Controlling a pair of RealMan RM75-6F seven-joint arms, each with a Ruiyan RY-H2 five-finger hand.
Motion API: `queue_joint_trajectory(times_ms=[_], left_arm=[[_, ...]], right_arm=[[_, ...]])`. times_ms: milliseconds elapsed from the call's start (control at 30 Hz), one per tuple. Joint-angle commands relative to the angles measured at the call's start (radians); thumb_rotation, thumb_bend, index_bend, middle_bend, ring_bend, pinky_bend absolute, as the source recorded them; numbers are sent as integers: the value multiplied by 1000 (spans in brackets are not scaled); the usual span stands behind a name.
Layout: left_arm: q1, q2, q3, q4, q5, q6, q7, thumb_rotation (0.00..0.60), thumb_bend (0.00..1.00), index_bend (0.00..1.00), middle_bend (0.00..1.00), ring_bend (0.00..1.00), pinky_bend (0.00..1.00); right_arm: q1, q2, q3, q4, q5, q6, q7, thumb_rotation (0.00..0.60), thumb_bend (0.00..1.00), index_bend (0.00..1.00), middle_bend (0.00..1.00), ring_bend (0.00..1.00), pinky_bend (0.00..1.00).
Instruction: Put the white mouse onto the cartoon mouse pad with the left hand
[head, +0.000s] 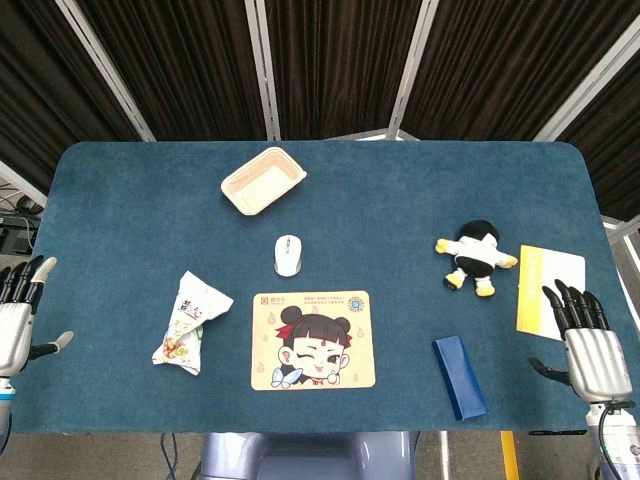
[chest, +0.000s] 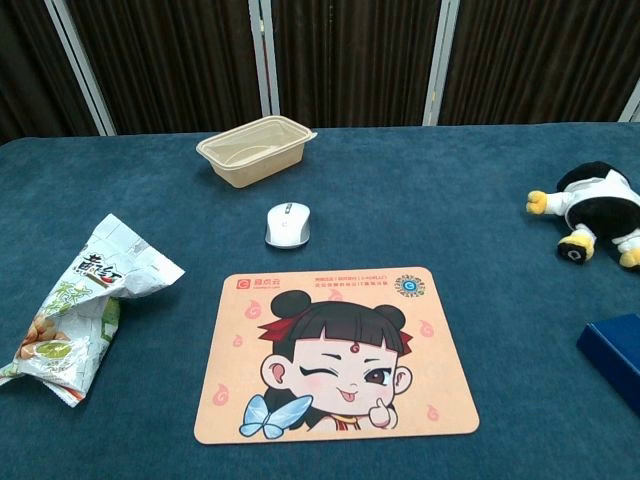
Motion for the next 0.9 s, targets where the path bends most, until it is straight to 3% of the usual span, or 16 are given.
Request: queue_joint_trajectory(times_ms=[33, 900], left_arm=[[0, 0, 0, 0, 0, 0, -1, 600, 0, 0, 0, 0, 0], [0, -4, -2, 1, -2, 2, 11, 600, 0, 0, 0, 0, 0]], right_arm=[[0, 0, 0, 0, 0, 1, 0, 600, 98, 32, 0, 0, 0], [1, 0, 1, -1, 2, -1, -1, 600, 99, 32, 0, 0, 0]])
